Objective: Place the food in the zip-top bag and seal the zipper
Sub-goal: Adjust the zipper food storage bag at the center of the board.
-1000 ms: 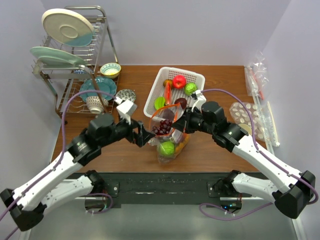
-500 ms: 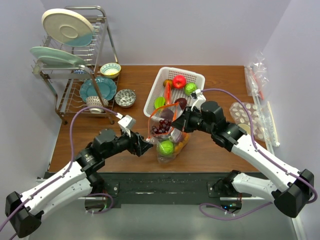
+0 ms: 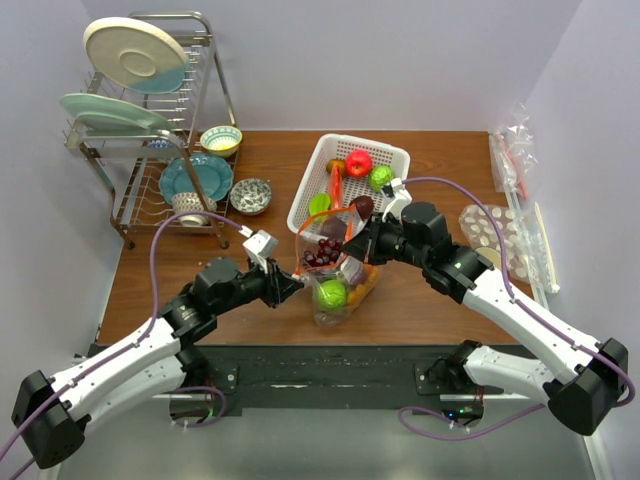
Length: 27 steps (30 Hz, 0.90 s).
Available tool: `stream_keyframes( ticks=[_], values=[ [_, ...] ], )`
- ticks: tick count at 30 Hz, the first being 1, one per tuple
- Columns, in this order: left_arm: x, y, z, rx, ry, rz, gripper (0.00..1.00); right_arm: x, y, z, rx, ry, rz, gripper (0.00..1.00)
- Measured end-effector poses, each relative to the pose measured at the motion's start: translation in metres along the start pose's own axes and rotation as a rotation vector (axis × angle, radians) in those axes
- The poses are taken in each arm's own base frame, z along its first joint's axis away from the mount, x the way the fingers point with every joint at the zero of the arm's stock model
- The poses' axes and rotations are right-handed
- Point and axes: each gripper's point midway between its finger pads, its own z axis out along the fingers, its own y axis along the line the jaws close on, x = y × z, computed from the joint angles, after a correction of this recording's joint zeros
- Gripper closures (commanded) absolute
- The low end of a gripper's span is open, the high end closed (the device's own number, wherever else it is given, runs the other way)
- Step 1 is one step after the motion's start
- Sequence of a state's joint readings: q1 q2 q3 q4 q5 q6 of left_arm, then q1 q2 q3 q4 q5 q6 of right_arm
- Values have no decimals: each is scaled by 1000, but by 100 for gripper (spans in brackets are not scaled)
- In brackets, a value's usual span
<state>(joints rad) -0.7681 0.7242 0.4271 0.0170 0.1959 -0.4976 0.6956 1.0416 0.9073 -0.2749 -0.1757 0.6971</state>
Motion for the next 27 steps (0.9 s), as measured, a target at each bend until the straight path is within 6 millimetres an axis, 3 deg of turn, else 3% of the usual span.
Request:
stream_keyframes(
  ticks=[1, 6, 10, 14, 17, 18, 21, 27],
  values=[
    [0, 0, 0, 0, 1, 1, 100, 0, 0, 0, 0, -1, 0, 100],
    [-5, 1, -1, -20, 16, 29, 100, 0, 0, 0, 0, -1, 0, 100],
    [-22, -3, -2, -43, 31, 62, 100, -1, 0, -2, -1, -4, -4, 85],
    [-38, -9, -5, -52, 41, 95, 100, -1, -1, -8, 4, -9, -34, 83],
    [-46, -13, -8, -49, 51, 125, 100, -1, -3, -14, 17, -7, -67, 66],
    [-48, -14, -9, -47, 55, 133, 100, -2, -4, -17, 25, -7, -88, 50],
    [-51, -17, -11, -37, 65, 159, 100, -6, -3, -26, 39, -10, -138, 31],
    [-49, -21, -12, -12, 91, 187, 100, -31, 4, -46, 69, -60, -262, 27]
  ],
)
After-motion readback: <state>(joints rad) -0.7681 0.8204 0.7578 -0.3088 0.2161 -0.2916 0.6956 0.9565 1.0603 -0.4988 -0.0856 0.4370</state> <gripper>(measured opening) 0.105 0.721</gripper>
